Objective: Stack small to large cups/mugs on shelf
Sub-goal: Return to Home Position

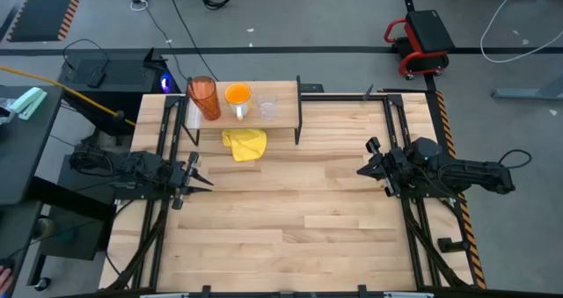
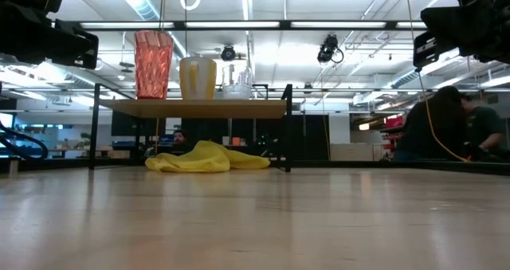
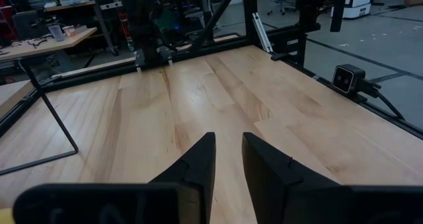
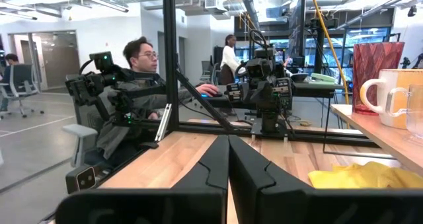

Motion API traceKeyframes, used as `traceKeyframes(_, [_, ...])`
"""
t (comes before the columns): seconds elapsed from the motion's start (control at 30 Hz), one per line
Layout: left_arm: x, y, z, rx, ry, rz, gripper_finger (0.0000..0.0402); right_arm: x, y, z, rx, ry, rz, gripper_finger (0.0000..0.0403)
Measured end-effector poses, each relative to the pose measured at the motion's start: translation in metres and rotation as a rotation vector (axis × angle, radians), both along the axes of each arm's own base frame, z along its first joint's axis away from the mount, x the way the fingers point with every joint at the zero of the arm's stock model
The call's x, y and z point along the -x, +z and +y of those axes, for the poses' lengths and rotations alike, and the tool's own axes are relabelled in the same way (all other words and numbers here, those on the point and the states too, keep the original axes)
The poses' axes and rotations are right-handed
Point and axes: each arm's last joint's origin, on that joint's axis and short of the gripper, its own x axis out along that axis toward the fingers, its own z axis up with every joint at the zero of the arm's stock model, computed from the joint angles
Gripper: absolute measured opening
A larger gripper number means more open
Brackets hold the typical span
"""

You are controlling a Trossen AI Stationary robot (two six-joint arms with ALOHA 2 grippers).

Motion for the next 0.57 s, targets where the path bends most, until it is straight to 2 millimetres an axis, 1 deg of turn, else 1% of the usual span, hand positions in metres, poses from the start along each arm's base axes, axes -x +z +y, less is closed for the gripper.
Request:
traceKeyframes(0.27, [0.0000, 0.0000, 0.0000, 0.000, 0.000, 0.000, 0.0091, 0.0000, 0.0000, 0.0000, 0.000, 0.000, 0.000, 0.0012])
traceKeyframes(0.57, [0.0000, 0.0000, 0.0000, 0.000, 0.000, 0.000, 0.0083, 0.0000, 0.0000, 0.0000, 0.000, 0.000, 0.000, 0.0012])
